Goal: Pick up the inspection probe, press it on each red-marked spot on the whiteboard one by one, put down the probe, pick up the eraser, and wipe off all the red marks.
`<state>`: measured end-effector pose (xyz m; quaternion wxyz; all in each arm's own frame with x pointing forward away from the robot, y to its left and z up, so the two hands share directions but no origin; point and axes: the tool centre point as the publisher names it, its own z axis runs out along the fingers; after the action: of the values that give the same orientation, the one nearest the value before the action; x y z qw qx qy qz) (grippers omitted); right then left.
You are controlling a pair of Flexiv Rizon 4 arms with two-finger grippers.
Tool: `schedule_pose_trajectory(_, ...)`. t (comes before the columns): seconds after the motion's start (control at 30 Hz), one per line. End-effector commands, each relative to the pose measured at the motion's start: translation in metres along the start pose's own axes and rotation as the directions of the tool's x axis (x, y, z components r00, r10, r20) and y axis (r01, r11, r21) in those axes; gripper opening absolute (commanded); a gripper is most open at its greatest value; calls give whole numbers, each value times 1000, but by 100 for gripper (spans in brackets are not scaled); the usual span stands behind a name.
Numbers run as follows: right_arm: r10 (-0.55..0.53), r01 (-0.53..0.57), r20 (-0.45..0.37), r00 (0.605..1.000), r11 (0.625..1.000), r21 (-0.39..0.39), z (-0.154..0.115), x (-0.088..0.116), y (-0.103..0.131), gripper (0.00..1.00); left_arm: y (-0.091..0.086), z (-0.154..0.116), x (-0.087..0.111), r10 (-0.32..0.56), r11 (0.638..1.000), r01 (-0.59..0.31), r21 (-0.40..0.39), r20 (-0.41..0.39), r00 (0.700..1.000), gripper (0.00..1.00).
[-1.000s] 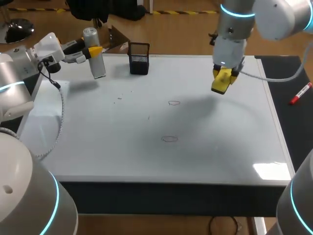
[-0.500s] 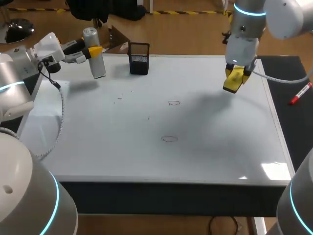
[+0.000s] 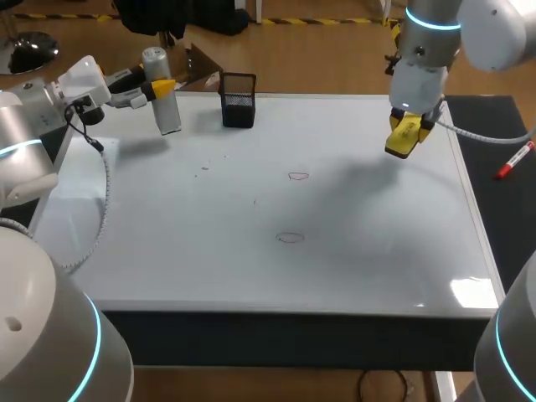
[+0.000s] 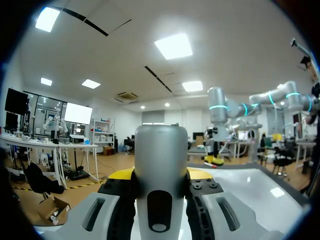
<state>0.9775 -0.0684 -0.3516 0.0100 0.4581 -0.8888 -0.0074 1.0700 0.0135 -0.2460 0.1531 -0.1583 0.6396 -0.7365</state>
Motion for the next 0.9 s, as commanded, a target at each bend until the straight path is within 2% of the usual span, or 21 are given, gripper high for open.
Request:
schedule_pose_trajectory(0.03, -2, 2, -1, 1000, 1000, 2, -1, 1, 0, 0, -1, 0, 1, 1, 1000, -1, 0, 3, 1000, 0)
schedule_pose_trajectory(0.2, -2, 2, -1, 1000, 1000, 2, -1, 1, 0, 0, -1, 0, 1, 1, 1000, -1, 0, 3, 1000, 0)
schedule_pose_trajectory(0.3, -2, 2, -1, 1000, 1000, 2, -1, 1, 0, 0, -3, 7, 11, 16, 1000, -16, -4, -35, 999, 0)
schedule_pose_trajectory(0.57, -2, 2, -1, 1000, 1000, 2, -1, 1, 0, 0, -6, 36, 54, 3, 1000, -3, 2, -165, 986, 0)
schedule_pose_trajectory(0.73, -2, 2, -1, 1000, 1000, 2, -1, 1, 0, 0, -4, 63, 88, 1, 1000, -7, -19, -279, 960, 0)
schedule_pose_trajectory(0.9, -2, 2, -1, 1000, 1000, 2, -1, 1, 0, 0, -2, 83, 118, -6, 1000, 0, -18, -329, 944, 0)
